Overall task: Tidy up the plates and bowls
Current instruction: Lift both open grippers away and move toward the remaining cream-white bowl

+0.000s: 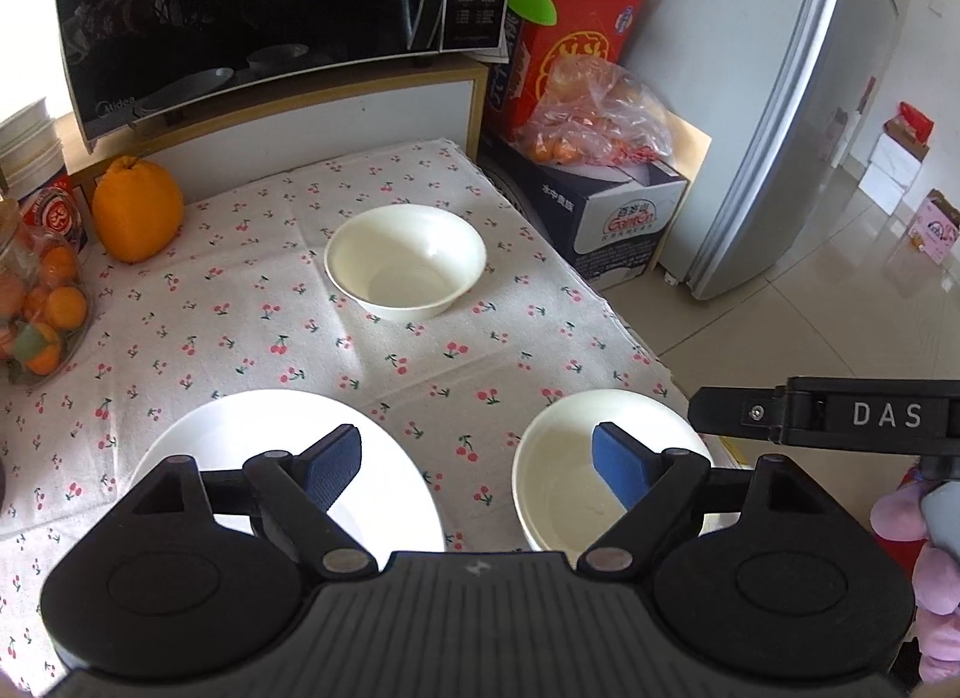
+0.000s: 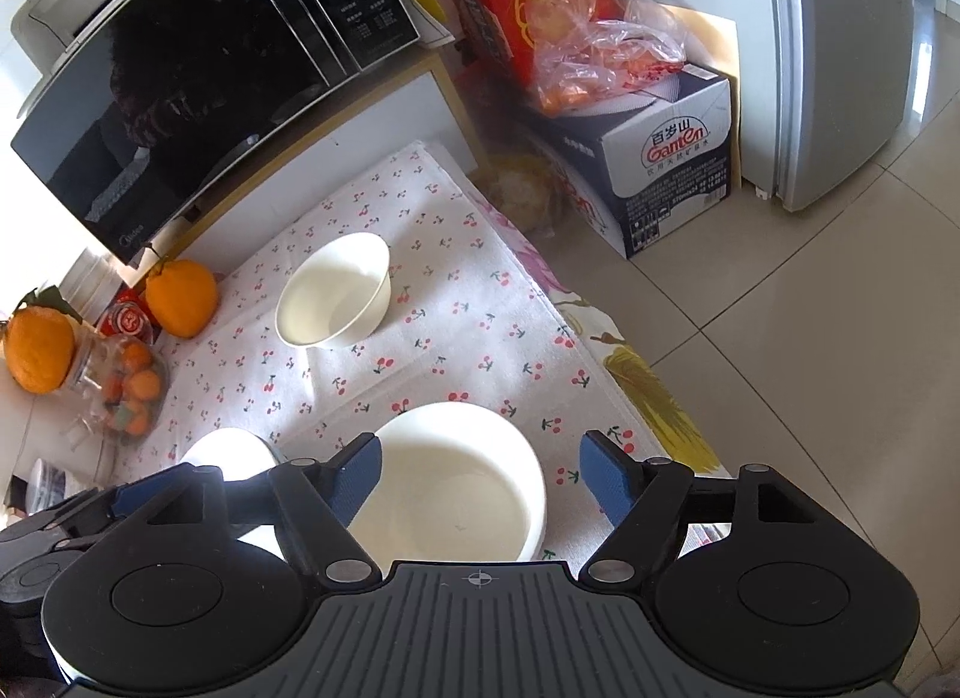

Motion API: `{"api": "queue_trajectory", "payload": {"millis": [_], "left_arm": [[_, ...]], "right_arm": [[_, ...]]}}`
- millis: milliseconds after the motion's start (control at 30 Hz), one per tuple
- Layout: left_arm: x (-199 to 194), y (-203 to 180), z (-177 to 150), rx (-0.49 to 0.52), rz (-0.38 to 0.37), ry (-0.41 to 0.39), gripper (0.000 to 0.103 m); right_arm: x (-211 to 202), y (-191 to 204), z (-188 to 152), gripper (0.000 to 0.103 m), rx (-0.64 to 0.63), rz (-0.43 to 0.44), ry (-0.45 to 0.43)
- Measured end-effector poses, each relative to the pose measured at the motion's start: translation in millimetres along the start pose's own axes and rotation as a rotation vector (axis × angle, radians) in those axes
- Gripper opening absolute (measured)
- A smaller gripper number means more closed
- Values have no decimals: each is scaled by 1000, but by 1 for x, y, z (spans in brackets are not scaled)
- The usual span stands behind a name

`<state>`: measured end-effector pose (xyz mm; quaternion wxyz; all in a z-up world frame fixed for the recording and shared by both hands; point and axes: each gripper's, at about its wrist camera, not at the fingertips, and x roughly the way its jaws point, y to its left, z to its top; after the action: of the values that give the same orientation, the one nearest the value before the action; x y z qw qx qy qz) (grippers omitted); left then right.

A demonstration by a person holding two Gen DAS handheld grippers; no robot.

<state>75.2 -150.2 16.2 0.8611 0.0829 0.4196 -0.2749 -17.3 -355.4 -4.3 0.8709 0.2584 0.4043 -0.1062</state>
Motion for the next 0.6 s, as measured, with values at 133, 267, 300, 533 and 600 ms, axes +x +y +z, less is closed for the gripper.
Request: {"api": "queue_trajectory", "payload": {"millis": [133, 267, 300, 533, 600], "left_arm": [[3, 11, 4, 1, 41, -26, 88], [11, 22, 8, -5, 77, -38, 91], [13, 26, 8, -10, 81, -40, 91], [27, 47, 20, -28, 116, -48, 94], [32, 53, 26, -31, 121, -49, 94]], "right_arm": [[7, 6, 2, 77, -18, 3, -23], [16, 11, 5, 80, -31, 13, -45], [19, 12, 6, 81, -29, 9, -51], [46, 20, 14, 82, -10, 35, -49], [53, 22, 18, 82, 8, 42, -49]]}}
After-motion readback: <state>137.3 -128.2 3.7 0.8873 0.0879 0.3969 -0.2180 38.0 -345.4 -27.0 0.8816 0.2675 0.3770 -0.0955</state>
